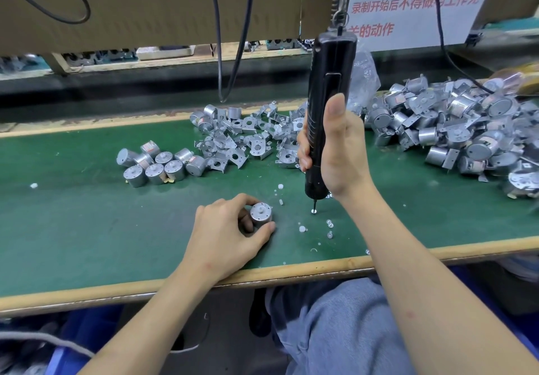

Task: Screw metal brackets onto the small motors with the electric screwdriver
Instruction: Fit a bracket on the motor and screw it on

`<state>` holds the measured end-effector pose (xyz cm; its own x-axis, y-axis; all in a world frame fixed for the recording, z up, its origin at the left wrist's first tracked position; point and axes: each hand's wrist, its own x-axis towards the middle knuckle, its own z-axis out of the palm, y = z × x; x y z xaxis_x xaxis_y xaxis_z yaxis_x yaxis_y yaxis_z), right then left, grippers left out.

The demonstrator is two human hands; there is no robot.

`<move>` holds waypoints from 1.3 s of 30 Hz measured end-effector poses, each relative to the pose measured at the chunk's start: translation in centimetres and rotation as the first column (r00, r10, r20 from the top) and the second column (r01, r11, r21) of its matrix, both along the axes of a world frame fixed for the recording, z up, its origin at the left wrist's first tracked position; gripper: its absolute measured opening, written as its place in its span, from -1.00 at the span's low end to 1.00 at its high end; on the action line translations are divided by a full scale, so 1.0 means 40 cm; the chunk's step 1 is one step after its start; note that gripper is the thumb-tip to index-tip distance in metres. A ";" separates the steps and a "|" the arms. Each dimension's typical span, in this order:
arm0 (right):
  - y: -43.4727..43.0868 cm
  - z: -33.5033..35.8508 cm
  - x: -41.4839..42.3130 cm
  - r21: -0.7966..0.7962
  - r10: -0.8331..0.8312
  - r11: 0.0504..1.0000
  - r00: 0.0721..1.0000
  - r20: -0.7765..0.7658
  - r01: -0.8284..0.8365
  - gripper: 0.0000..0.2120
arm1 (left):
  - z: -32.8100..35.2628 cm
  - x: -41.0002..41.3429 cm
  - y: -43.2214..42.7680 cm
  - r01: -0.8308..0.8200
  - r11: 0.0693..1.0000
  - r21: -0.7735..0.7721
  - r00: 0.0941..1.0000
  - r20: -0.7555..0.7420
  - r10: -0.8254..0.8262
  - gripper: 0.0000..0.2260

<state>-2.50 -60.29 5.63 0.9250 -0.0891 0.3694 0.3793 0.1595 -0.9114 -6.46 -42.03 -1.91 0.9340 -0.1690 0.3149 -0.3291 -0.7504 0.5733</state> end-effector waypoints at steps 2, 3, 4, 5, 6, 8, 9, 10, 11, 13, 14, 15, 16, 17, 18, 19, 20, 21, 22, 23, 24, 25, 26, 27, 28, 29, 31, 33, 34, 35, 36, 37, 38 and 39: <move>0.002 -0.001 -0.001 0.008 0.001 1.000 1.000 0.000 -0.001 0.01 | 0.001 0.001 0.001 0.026 0.999 0.019 1.000 -0.007 -0.026 -0.72; 0.002 -0.001 -0.001 0.013 -0.002 1.000 1.000 0.000 0.002 0.01 | -0.001 0.002 0.001 0.034 0.999 0.023 0.999 -0.012 -0.034 -0.72; 0.003 0.000 -0.001 0.015 -0.007 1.000 1.000 0.002 0.007 0.01 | -0.002 0.002 0.001 0.038 0.999 0.030 0.999 -0.015 -0.038 -0.72; 0.004 0.000 -0.001 0.017 -0.014 1.000 1.000 0.003 0.014 0.01 | -0.003 0.001 0.000 0.038 0.999 0.035 0.999 -0.015 -0.038 -0.70; 0.005 0.001 -0.001 0.019 -0.020 1.000 1.000 0.003 0.020 0.00 | -0.002 -0.001 -0.001 0.035 0.999 0.028 0.999 -0.017 -0.035 -0.67; 0.007 0.002 -0.002 0.021 -0.028 0.999 1.000 0.004 0.028 -0.07 | 0.004 0.003 0.000 0.005 0.998 -0.058 0.999 -0.036 -0.007 -0.60; 0.009 0.002 -0.003 0.022 -0.033 0.999 0.999 0.007 0.033 -0.10 | 0.010 0.018 0.004 -0.028 0.994 -0.104 0.999 -0.025 0.026 -0.61; 0.010 0.002 -0.004 0.025 -0.037 0.999 0.999 0.012 0.037 -0.11 | 0.015 0.041 0.009 -0.069 0.990 -0.126 0.997 0.006 0.071 -0.64; 0.012 0.001 -0.006 0.034 -0.041 0.999 0.999 0.018 0.041 -0.08 | 0.021 0.071 0.018 -0.108 0.988 -0.112 0.992 0.046 0.114 -0.69; 0.013 -0.003 -0.008 0.057 -0.050 0.997 0.998 0.030 0.048 -0.02 | 0.035 0.140 0.035 -0.150 0.989 -0.004 0.982 0.116 0.150 -0.76; 0.012 -0.005 -0.009 0.064 -0.055 0.997 0.998 0.035 0.052 -0.01 | 0.039 0.173 0.042 -0.154 0.985 0.079 0.980 0.135 0.143 -0.76; 0.012 -0.006 -0.009 0.067 -0.060 0.996 0.997 0.039 0.057 0.00 | 0.042 0.201 0.047 -0.155 0.973 0.174 0.981 0.140 0.131 -0.74; 0.012 -0.008 -0.008 0.068 -0.066 0.996 0.997 0.040 0.064 0.01 | 0.043 0.224 0.050 -0.154 0.950 0.270 0.983 0.138 0.120 -0.71; 0.011 -0.008 -0.007 0.067 -0.073 0.995 0.997 0.038 0.070 0.01 | 0.043 0.241 0.050 -0.153 0.922 0.356 0.984 0.141 0.109 -0.70; 0.011 -0.008 -0.006 0.065 -0.078 0.995 0.996 0.033 0.076 0.01 | 0.044 0.253 0.049 -0.151 0.894 0.423 0.983 0.156 0.092 -0.71; 0.011 -0.007 -0.005 0.060 -0.083 0.995 0.996 0.027 0.081 0.00 | 0.045 0.260 0.048 -0.148 0.873 0.464 0.982 0.176 0.073 -0.71; 0.012 -0.006 -0.003 0.053 -0.088 0.995 0.996 0.022 0.087 -0.02 | 0.047 0.265 0.046 -0.149 0.861 0.486 0.978 0.200 0.056 -0.73; 0.013 -0.005 -0.003 0.047 -0.092 0.995 0.996 0.018 0.091 -0.04 | 0.050 0.267 0.043 -0.151 0.854 0.499 0.974 0.225 0.041 -0.74; 0.014 -0.005 -0.002 0.045 -0.095 0.995 0.995 0.015 0.094 -0.08 | 0.052 0.267 0.040 -0.155 0.846 0.509 0.966 0.257 0.023 -0.76; 0.016 -0.005 -0.003 0.046 -0.097 0.994 0.995 0.012 0.097 -0.12 | 0.053 0.266 0.036 -0.161 0.845 0.509 0.955 0.298 0.003 -0.78; 0.017 -0.005 -0.003 0.049 -0.099 0.994 0.995 0.011 0.098 -0.17 | 0.055 0.263 0.031 -0.164 0.861 0.482 0.940 0.342 -0.013 -0.81; 0.018 -0.005 -0.003 0.054 -0.100 0.994 0.995 0.009 0.100 -0.19 | 0.057 0.258 0.027 -0.157 0.896 0.416 0.924 0.381 -0.015 -0.83; 0.019 -0.005 -0.003 0.056 -0.102 0.993 0.995 0.009 0.101 -0.20 | 0.061 0.251 0.021 -0.135 0.938 0.320 0.916 0.402 -0.005 -0.85; 0.018 -0.005 -0.003 0.058 -0.103 0.993 0.995 0.009 0.102 -0.19 | 0.066 0.243 0.016 -0.101 0.972 0.212 0.920 0.391 0.010 -0.86; 0.018 -0.005 -0.002 0.060 -0.102 0.993 0.995 0.008 0.101 -0.17 | 0.071 0.233 0.012 -0.068 0.992 0.103 0.935 0.352 0.028 -0.86; 0.019 -0.005 -0.002 0.063 -0.100 0.993 0.995 0.009 0.099 -0.15 | 0.074 0.222 0.009 -0.053 0.999 0.000 0.954 0.295 0.051 -0.84; 0.018 -0.006 -0.001 0.059 -0.102 0.993 0.995 0.012 0.101 -0.14 | 0.079 0.199 0.007 -0.071 0.986 -0.148 0.984 0.153 0.094 -0.82; 0.018 -0.007 -0.002 0.051 -0.109 0.993 0.994 0.014 0.109 -0.16 | 0.079 0.176 0.011 -0.081 0.970 -0.231 0.995 0.041 0.093 -0.82; 0.018 -0.007 -0.003 0.049 -0.112 0.993 0.994 0.012 0.112 -0.18 | 0.076 0.166 0.014 -0.082 0.963 -0.257 0.996 -0.005 0.084 -0.82; 0.019 -0.008 -0.004 0.050 -0.113 0.992 0.994 0.010 0.113 -0.19 | 0.073 0.156 0.018 -0.088 0.958 -0.275 0.996 -0.049 0.077 -0.82; 0.019 -0.007 -0.004 0.053 -0.113 0.992 0.994 0.008 0.112 -0.18 | 0.072 0.147 0.023 -0.096 0.958 -0.271 0.994 -0.084 0.076 -0.82; 0.020 -0.007 -0.004 0.055 -0.114 0.992 0.993 0.004 0.113 -0.17 | 0.071 0.136 0.029 -0.097 0.965 -0.244 0.992 -0.104 0.074 -0.82; 0.020 -0.006 -0.004 0.056 -0.117 0.992 0.993 0.003 0.117 -0.17 | 0.068 0.126 0.034 -0.085 0.977 -0.194 0.992 -0.107 0.065 -0.82; 0.021 -0.006 -0.004 0.056 -0.121 0.991 0.993 0.004 0.120 -0.16 | 0.063 0.117 0.039 -0.058 0.992 -0.116 0.995 -0.093 0.048 -0.81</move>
